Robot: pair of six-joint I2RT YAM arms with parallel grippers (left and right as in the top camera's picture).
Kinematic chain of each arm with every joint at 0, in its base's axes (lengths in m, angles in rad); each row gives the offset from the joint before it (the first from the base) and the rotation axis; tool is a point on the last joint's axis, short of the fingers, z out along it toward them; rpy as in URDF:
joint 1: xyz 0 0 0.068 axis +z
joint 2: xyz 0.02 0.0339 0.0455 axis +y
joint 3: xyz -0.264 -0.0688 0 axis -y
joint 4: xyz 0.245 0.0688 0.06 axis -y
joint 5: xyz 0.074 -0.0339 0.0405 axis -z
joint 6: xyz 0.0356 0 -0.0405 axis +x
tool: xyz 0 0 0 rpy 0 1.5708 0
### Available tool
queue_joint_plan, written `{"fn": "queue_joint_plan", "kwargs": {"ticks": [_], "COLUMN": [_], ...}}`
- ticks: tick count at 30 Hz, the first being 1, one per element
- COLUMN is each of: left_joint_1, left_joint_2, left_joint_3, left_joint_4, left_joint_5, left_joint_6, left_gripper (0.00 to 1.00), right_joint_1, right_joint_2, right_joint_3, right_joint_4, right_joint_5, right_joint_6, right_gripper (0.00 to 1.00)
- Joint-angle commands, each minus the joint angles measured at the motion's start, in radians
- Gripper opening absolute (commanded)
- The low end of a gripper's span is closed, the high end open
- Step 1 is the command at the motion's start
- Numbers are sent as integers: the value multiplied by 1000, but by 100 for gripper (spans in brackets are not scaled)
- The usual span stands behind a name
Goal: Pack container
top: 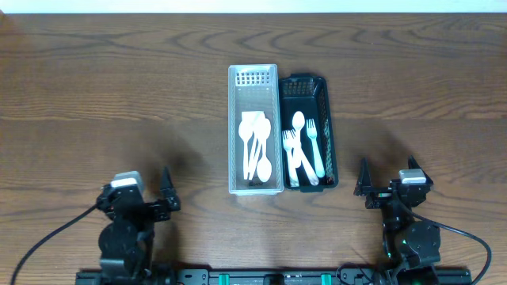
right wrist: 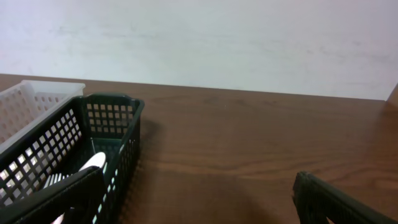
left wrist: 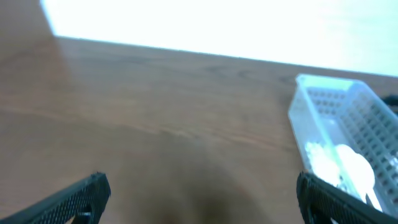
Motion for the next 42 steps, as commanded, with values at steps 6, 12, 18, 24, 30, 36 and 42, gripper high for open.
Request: {"fn": "queue_joint_plan", "kwargs": {"ticks": [6, 12, 18, 24, 30, 36, 42], "left_joint_1": [5, 6, 11, 36, 37, 37, 37], "left_joint_2": [-44, -45, -45, -45, -44, -42, -42], "left_joint_3": [-212, -270, -270, -270, -270, -270, -270], "left_joint_4": [334, 346, 345, 349, 349, 349, 349], "left_joint_5": [220, 290, 290, 290, 290, 290, 290], "left_joint_6": [223, 229, 232, 232, 232, 232, 232], "left_gripper": [98, 98, 98, 98, 98, 98, 98], "right_joint_1": [-7, -7, -7, -7, -7, -7, -7], "right_joint_2": [-5, -5, -5, -5, -5, -5, -5], "right_joint_3": [-2, -2, -2, -2, -2, -2, -2], "right_joint_4": [-5, -5, -5, -5, -5, -5, -5], "right_joint_5": [-3, -3, -3, -3, -3, -3, -3], "right_joint_6": [-15, -15, -15, -15, -15, -15, -15], "right_gripper": [99, 99, 99, 99, 99, 99, 99]}}
